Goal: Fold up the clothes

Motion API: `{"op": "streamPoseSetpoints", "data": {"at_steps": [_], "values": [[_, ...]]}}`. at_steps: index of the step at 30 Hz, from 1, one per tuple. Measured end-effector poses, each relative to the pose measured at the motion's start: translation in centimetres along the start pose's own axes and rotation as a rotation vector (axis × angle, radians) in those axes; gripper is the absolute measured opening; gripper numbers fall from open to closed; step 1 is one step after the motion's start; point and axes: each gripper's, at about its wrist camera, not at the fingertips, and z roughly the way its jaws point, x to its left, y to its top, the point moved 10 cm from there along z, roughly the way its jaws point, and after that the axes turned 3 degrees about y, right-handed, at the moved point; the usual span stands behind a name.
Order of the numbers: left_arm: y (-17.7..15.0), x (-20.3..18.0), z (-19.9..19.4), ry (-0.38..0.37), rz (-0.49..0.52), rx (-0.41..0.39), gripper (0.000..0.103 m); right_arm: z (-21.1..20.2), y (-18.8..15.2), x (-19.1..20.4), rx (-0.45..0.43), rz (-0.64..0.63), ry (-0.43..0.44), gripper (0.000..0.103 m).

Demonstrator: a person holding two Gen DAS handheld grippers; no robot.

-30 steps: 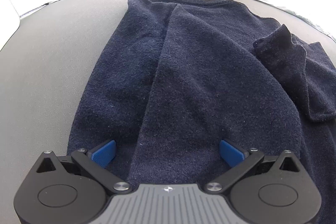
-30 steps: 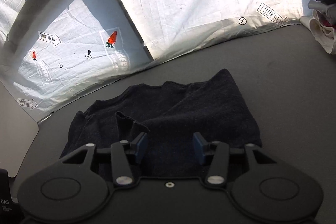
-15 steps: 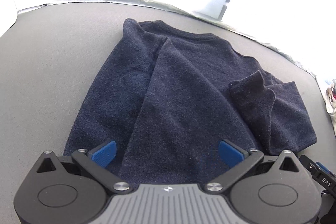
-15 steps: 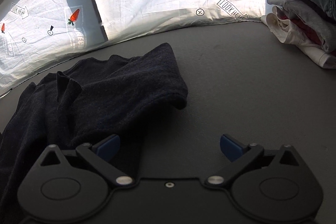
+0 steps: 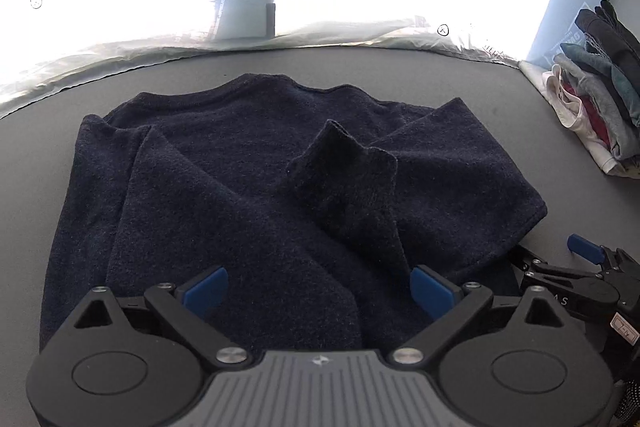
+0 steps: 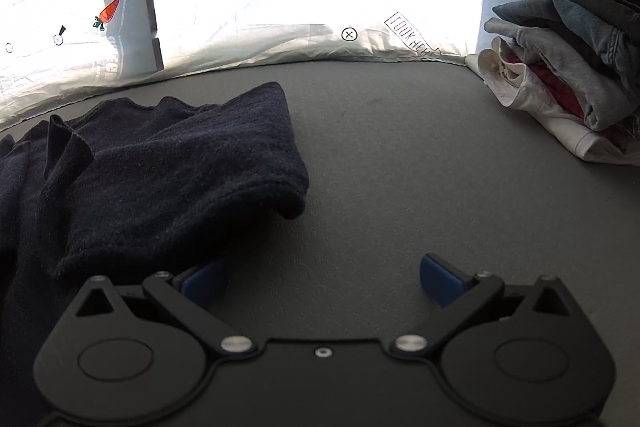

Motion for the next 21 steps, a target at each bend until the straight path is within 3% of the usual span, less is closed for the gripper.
{"op": "streamPoseSetpoints", "data": {"at_steps": [4, 9, 15, 17, 18, 21], "values": [[1.0, -2.1, 1.9, -0.047, 0.026, 0.01, 0.065, 0.0, 0.0, 0.0, 0.0, -0.003, -0.002, 0.103], [2.1, -3.5, 3.6, -0.065, 0.028, 0.009, 0.062, 0.0, 0.0, 0.0, -0.001, -0.004, -0.002, 0.103], [2.4, -4.8, 5.3, -0.029, 0.097, 0.004, 0.06, 0.0, 0.0, 0.1, 0.0, -0.003, -0.002, 0.103], [2.7, -4.8, 5.6, -0.021, 0.095, -0.015, 0.03, 0.0, 0.1, 0.1, 0.002, -0.006, -0.004, 0.103], [2.8, -4.7, 5.7, -0.01, 0.091, -0.017, 0.008, 0.0, 0.1, 0.1, 0.005, -0.007, -0.005, 0.103], [3.9, -4.2, 4.6, -0.017, 0.057, -0.053, 0.008, 0.0, 0.3, 0.1, 0.032, 0.007, -0.021, 0.103]]}}
